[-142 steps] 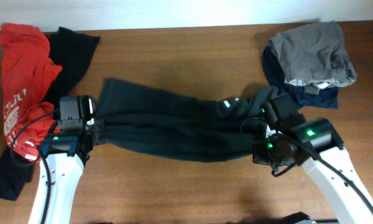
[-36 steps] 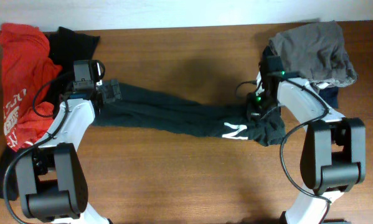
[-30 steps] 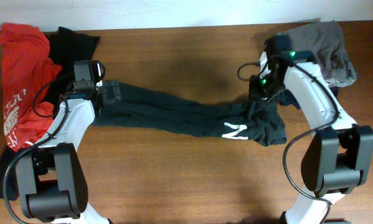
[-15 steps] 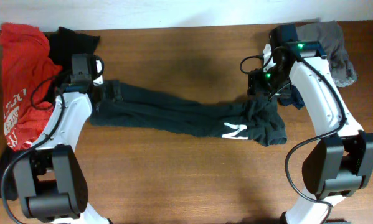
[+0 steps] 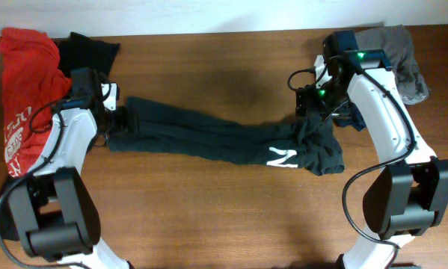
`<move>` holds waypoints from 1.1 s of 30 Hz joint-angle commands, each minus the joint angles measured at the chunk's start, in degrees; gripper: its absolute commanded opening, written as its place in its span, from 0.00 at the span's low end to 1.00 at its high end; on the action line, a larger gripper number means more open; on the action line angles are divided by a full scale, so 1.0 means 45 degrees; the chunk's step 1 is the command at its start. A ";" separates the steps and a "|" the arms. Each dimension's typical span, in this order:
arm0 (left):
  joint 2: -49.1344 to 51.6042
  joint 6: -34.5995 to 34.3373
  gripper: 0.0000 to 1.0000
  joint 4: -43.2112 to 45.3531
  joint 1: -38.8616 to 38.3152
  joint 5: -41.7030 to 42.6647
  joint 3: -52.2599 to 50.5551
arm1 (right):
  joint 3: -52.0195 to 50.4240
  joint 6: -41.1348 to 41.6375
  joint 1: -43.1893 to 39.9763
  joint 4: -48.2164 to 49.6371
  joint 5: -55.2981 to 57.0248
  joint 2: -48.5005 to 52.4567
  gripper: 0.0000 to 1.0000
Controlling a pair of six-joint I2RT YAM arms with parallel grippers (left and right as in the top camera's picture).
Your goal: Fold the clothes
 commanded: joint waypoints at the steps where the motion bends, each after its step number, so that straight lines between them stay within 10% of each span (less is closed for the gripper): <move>1: 0.0981 0.0879 0.98 -0.0010 0.0481 0.0942 0.0194 | 0.0146 -0.0068 -0.0049 0.0083 -0.0063 -0.0219 0.81; 25: 0.3706 0.1763 0.98 0.1287 0.1010 0.5625 0.0194 | 0.0146 -0.0393 -0.0049 0.0126 -0.0015 -0.0219 0.81; 33: 0.4061 0.1797 0.28 0.1326 0.0884 0.5688 0.0379 | 0.0146 -0.0393 -0.0049 0.0175 -0.0015 -0.0219 0.82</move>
